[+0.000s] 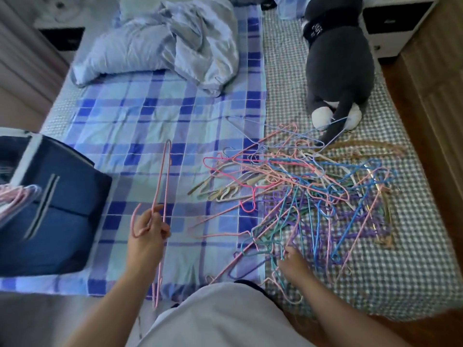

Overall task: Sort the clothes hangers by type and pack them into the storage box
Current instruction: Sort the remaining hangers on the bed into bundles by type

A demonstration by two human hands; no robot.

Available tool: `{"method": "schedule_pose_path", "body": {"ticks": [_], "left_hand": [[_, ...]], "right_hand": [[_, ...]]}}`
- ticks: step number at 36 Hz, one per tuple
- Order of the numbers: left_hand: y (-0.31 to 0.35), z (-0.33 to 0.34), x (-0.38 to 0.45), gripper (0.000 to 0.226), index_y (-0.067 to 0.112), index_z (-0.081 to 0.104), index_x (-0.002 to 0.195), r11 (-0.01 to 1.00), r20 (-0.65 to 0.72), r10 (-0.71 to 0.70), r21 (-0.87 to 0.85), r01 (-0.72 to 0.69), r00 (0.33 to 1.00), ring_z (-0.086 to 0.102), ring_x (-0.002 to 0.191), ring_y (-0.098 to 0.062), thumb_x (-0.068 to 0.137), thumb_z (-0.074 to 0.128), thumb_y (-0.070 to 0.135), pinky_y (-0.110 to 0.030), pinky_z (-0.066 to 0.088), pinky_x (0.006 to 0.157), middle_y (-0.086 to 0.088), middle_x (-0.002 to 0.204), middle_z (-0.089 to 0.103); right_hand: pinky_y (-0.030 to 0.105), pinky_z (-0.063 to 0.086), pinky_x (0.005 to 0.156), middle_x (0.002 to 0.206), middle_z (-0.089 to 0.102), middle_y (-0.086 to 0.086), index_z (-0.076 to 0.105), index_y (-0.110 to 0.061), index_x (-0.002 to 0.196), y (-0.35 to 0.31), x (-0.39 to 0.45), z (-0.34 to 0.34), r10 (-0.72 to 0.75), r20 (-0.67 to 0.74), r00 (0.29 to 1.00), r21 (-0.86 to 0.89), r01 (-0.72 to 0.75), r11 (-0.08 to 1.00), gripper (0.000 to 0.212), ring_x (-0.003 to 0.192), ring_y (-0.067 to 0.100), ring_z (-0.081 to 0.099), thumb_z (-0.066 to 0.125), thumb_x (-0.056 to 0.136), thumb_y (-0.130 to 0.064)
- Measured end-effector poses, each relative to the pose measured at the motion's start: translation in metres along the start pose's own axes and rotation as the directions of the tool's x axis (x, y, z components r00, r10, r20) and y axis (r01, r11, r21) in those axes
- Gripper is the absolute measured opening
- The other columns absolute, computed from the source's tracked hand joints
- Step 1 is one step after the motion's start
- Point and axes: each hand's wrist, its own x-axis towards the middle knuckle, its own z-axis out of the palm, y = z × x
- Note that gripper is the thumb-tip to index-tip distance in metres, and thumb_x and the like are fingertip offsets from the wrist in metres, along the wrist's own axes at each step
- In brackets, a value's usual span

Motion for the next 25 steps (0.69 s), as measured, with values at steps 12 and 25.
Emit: {"method": "schedule_pose_path", "body": {"ticks": [12, 25], "left_hand": [[-0.002, 0.003, -0.001, 0.023, 0.020, 0.066, 0.109, 0.992, 0.090, -0.098, -0.077, 0.104, 0.991, 0.053, 0.060, -0.018, 0.109, 0.043, 0.020, -0.027, 0.045, 0.060, 0.000, 0.063, 0.058], [0.055, 0.035, 0.011, 0.023, 0.013, 0.067, 0.115, 0.962, 0.157, -0.028, -0.264, 0.069, 0.987, 0.051, 0.055, -0.012, 0.108, 0.046, 0.017, -0.025, 0.045, 0.059, -0.001, 0.065, 0.058]], "right_hand": [[0.026, 0.034, 0.049, 0.083, 0.065, 0.006, 0.060, -0.020, 0.111, -0.078, -0.045, -0.030, -0.274, -0.245, 0.930, 0.206, 0.326, 0.923, 0.014, 0.060, 0.017, 0.051, 0.050, 0.103, -0.027], [0.027, 0.031, 0.054, 0.056, 0.048, -0.012, 0.068, -0.021, 0.095, -0.177, -0.116, -0.148, -0.486, -0.536, 0.690, 0.248, 0.679, 0.691, 0.031, 0.045, 0.005, 0.039, 0.040, 0.107, -0.031]]}}
